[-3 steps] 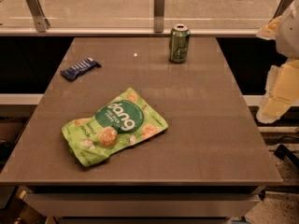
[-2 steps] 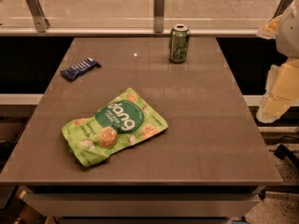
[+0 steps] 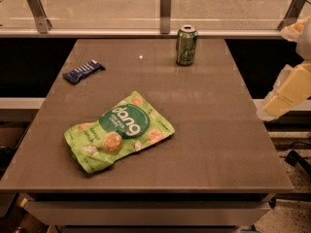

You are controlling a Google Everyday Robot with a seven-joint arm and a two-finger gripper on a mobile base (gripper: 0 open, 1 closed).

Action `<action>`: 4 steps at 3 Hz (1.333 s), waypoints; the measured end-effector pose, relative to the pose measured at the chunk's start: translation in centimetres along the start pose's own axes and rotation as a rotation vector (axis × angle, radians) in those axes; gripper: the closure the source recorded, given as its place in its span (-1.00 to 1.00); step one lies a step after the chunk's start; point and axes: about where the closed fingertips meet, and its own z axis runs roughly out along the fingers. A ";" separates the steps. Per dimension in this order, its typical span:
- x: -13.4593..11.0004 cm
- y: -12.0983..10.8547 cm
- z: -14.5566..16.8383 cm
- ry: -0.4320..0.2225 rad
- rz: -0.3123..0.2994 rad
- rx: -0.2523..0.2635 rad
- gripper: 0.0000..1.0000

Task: Knock green can over

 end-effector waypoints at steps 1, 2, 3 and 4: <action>-0.2 -1.2 0.9 -0.122 0.092 0.054 -1.00; -0.9 -2.5 1.9 -0.217 0.163 0.113 -1.00; -1.8 -4.0 3.3 -0.251 0.224 0.162 -1.00; -2.4 -4.9 5.0 -0.236 0.300 0.214 -1.00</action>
Offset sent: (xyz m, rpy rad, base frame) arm 0.0574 -0.0003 -0.0089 0.3358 -0.2413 -0.2004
